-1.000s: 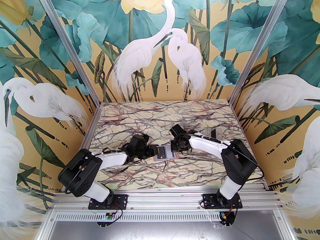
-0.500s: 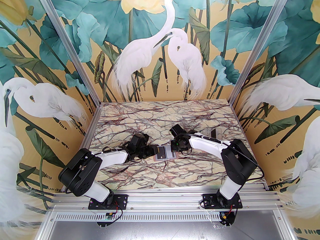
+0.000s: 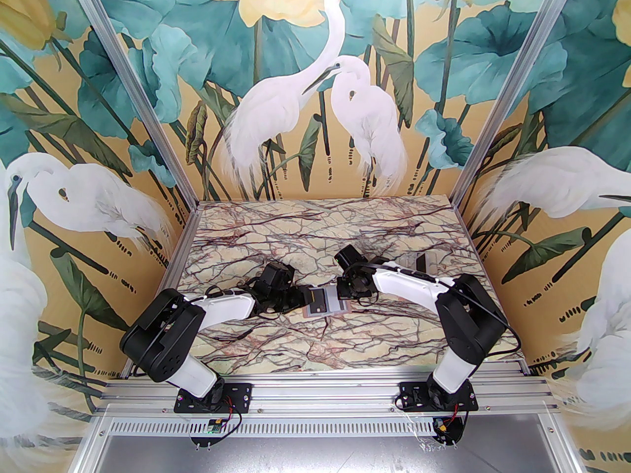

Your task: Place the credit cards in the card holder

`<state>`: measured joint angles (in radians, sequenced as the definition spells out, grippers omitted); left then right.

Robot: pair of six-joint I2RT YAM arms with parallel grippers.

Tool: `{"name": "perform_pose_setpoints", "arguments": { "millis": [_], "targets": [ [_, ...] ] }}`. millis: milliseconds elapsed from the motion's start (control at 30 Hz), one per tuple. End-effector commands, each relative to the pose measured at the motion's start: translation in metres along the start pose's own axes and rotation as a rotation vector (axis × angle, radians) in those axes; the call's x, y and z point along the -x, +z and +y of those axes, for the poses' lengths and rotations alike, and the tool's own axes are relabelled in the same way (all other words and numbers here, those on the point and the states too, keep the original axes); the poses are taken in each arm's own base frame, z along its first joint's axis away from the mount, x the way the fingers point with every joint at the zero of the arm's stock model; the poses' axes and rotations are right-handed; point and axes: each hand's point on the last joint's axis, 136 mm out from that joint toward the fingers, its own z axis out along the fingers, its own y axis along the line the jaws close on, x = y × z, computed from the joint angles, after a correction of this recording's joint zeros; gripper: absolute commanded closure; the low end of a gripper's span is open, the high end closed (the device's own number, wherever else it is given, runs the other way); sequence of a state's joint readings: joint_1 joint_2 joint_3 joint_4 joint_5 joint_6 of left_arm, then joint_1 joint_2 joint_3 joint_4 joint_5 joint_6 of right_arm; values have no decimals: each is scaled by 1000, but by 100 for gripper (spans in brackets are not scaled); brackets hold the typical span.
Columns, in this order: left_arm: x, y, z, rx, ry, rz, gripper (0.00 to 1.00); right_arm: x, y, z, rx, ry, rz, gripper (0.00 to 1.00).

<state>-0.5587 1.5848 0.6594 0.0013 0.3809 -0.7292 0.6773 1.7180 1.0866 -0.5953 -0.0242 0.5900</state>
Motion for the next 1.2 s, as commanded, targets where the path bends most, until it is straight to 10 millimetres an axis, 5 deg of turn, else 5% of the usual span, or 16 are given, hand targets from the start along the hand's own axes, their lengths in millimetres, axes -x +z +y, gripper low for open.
{"name": "perform_pose_setpoints", "arguments": {
  "millis": [0, 700, 1167],
  "targets": [
    [-3, 8, -8, -25, 30, 24, 42, -5, 5, -3, 1, 7, 13, 100],
    [0, -1, -35, -99, 78, 4, 43, -7, 7, -4, 2, 12, 15, 100],
    [9, -17, -77, -181, 126, -9, 43, -6, 1, -3, 18, 14, 2, 100]
  ]
}}
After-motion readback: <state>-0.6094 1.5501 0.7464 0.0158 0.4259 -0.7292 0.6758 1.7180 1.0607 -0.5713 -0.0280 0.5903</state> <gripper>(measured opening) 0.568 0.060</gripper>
